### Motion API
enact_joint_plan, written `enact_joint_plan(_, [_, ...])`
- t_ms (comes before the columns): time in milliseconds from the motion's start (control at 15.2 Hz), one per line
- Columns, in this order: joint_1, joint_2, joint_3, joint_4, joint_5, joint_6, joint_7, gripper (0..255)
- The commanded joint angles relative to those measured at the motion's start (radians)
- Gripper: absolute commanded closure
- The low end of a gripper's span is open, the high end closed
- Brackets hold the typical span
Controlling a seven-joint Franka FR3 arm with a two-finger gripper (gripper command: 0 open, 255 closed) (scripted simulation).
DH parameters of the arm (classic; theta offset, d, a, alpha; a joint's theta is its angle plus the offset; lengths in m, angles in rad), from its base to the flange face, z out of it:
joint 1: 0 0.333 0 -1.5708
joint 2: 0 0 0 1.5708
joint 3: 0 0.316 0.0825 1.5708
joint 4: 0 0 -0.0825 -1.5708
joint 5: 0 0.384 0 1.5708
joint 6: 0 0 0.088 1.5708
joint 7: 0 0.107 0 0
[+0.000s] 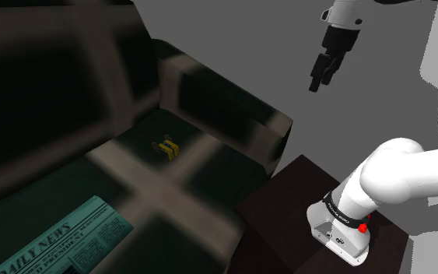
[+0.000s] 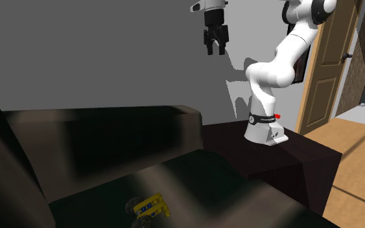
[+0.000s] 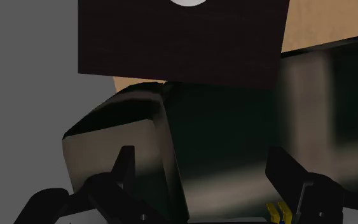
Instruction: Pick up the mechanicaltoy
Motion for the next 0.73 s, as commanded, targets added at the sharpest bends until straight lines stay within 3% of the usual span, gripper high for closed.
enact_joint_plan(0, [0.000,0.000,0.000,0.000,0.000,0.000,0.000,0])
enact_joint_plan(660, [0.048,0.283,0.101,0.002,0.061,0.262,0.080,0])
